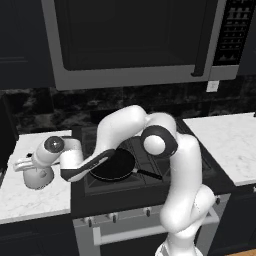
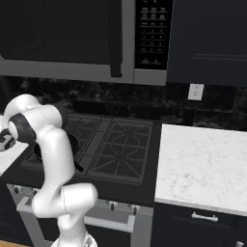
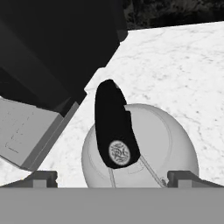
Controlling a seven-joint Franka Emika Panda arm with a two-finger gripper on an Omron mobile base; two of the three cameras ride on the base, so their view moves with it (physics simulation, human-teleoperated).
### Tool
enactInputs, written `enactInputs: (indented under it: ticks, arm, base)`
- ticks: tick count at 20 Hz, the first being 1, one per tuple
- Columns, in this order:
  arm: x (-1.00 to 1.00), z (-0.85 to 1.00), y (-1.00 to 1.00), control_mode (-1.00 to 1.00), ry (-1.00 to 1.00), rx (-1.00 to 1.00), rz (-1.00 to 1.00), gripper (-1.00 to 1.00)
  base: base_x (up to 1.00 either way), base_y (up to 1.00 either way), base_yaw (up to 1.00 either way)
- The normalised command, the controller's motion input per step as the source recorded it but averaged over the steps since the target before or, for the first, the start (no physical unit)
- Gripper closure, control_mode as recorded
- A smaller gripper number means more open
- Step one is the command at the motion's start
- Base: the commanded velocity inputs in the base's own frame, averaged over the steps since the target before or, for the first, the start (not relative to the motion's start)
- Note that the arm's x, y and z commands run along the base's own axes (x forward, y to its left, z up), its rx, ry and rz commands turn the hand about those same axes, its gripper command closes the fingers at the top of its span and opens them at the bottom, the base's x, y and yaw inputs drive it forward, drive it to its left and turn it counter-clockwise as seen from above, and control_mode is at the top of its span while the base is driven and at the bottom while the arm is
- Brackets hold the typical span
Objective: Pick the kettle from the counter and place it on a stove burner. Then turn the burner on.
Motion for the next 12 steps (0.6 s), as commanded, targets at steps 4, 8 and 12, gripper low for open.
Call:
enactInputs:
  ticks: [4, 8, 12]
  arm:
    - [0.29, 0.00, 0.00, -1.00, 0.00, 0.00, -0.04, -1.00]
    - [0.39, 0.00, 0.00, -1.00, 0.00, 0.00, 0.00, -1.00]
    - [0.32, -0.09, 0.00, -1.00, 0.00, 0.00, 0.00, -1.00]
  base:
    - [0.00, 0.00, 0.00]
    - [0.00, 0.00, 0.00]
    - [0.00, 0.00, 0.00]
